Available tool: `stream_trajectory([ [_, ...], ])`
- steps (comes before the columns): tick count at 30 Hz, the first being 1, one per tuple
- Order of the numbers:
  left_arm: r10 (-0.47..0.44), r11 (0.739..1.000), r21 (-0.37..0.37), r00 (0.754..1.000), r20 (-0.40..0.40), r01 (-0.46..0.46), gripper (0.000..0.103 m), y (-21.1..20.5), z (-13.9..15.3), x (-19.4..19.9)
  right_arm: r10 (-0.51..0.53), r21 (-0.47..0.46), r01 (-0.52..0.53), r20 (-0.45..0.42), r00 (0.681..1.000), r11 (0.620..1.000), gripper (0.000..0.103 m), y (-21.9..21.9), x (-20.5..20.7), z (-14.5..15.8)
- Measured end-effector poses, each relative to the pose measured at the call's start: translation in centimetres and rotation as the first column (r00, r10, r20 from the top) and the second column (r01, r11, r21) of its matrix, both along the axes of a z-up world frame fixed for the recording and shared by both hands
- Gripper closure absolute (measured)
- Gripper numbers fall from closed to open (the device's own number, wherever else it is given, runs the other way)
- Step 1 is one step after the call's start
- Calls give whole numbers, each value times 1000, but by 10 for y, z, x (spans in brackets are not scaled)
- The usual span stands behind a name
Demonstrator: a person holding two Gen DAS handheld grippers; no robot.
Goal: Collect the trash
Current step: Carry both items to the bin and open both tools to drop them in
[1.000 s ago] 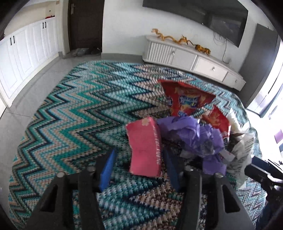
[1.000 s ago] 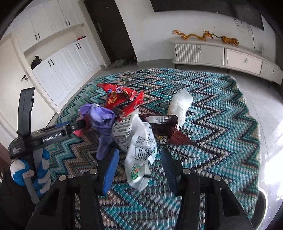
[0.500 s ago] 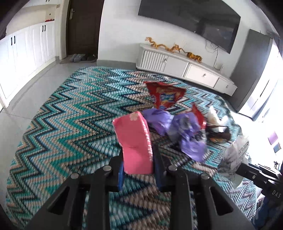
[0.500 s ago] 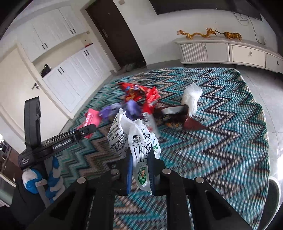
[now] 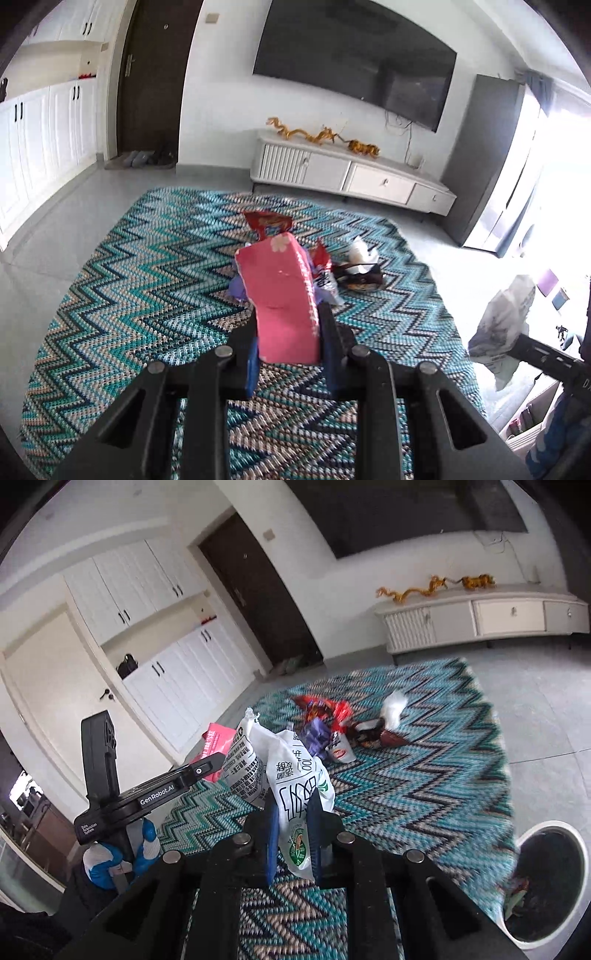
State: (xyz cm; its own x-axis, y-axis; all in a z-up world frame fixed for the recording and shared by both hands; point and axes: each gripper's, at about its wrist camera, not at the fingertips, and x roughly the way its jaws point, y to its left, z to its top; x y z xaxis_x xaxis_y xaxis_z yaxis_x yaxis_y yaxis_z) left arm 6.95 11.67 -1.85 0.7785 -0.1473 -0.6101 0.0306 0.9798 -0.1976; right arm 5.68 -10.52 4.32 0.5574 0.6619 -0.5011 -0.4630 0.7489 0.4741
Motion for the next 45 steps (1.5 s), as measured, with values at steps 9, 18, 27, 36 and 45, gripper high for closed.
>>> stream_trajectory([
  [9,-7,1000,-1,999,44,7,78,-10,21,-33,-118,10,118,76,990,993,90,-57,-61,27],
  [18,-164,986,31,982,95,161,78,-77,39,-60,-260,18,260,128,957,965,90,-118,-114,41],
  [27,-323,943,114,942,92,312,78,-155,41,-84,-399,-1,402,130,908,915,90,-173,-149,36],
  [36,-428,894,174,902,57,413,78,-213,35,-84,-482,-4,483,66,874,876,90,-207,-147,7],
  [45,-513,836,178,854,-82,519,77,-278,-3,-45,-504,-3,505,-61,862,863,90,-231,-112,-42],
])
